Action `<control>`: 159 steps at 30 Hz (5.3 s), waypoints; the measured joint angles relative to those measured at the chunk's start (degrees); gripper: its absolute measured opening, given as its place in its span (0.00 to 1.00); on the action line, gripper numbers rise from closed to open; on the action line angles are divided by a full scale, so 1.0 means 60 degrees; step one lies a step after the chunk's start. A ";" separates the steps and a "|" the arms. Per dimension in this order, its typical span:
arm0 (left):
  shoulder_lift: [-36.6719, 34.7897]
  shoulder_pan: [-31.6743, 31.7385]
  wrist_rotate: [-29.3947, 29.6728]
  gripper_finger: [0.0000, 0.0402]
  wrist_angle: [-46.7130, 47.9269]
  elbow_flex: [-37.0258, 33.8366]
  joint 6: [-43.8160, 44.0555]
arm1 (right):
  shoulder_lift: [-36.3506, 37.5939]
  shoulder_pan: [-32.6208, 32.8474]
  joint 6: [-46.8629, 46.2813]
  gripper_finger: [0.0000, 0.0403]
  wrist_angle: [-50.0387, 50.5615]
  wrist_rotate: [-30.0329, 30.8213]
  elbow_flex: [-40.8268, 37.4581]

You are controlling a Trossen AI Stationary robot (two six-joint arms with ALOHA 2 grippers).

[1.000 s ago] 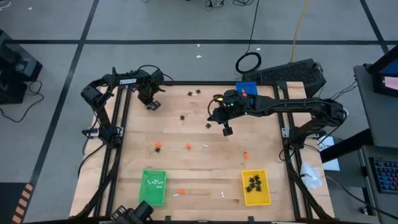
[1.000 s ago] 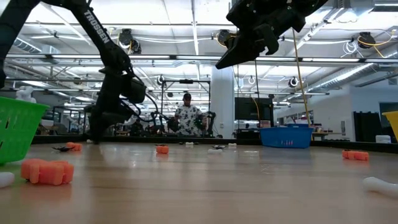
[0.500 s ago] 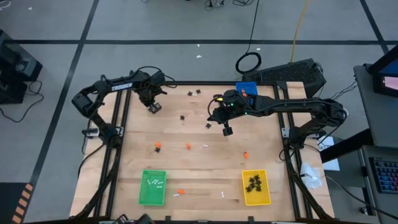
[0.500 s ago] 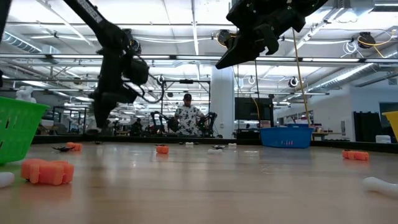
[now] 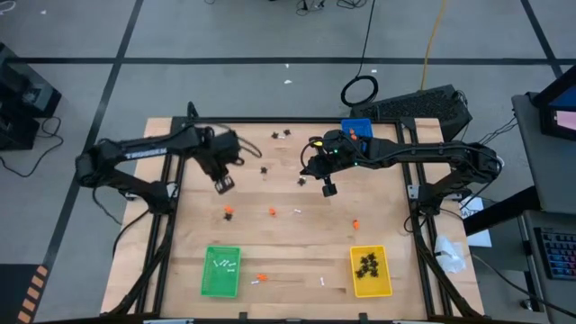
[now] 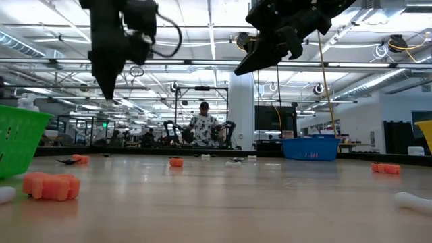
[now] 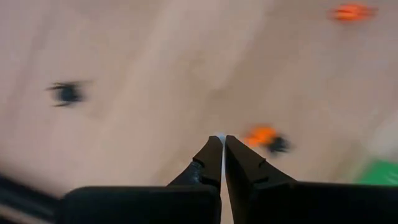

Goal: Sort Halloween decoration
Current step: Put the white bone toy into the green bin, then put the black spider toy into the yellow bin

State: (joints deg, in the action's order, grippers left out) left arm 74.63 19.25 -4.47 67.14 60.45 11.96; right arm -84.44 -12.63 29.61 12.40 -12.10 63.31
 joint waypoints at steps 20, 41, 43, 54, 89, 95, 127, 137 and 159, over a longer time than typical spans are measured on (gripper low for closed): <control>0.0314 -0.5968 0.0069 0.02 -0.2062 0.0007 0.4193 | 0.0000 -0.0002 -0.0133 0.00 0.0038 0.0000 0.0000; 0.4010 -0.5964 0.0652 0.28 -0.5515 0.0007 0.1600 | -0.0004 0.0001 -0.0244 0.00 0.0289 0.0061 0.0000; 0.4092 -0.5964 0.0612 0.32 -0.5811 0.0007 0.1496 | -0.0004 0.0001 -0.0244 0.00 0.0299 0.0062 0.0000; 0.4943 -0.5979 0.0853 0.31 -0.6051 0.0014 0.0904 | -0.0004 0.0001 -0.0244 0.00 0.0364 0.0066 0.0000; 0.2705 -0.5931 -0.0427 0.00 -0.4179 0.0091 0.0922 | -0.0004 -0.0003 -0.0178 0.00 0.0342 0.0076 0.0000; 0.1977 -0.6541 -0.0980 0.00 -0.3311 0.0621 0.1714 | -0.0004 -0.0003 -0.0177 0.00 0.0346 0.0076 0.0000; 0.2003 -0.9500 -0.0588 0.13 -0.5600 -0.1540 0.7197 | -0.0004 -0.0003 -0.0317 0.00 0.0408 0.0051 0.0000; 0.1911 -0.9031 -0.0365 0.27 -0.3988 -0.0564 0.6091 | -0.0004 -0.0003 -0.0327 0.00 0.0408 0.0047 0.0000; 0.0247 -0.4413 0.0639 0.00 -0.6613 -0.2511 0.0869 | -0.1127 0.0001 -0.2476 0.00 -0.1194 0.0306 -0.1068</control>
State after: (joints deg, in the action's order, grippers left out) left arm 76.12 -7.23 -0.64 27.46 45.38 17.18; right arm -91.21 -12.62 14.75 5.24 -10.26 56.90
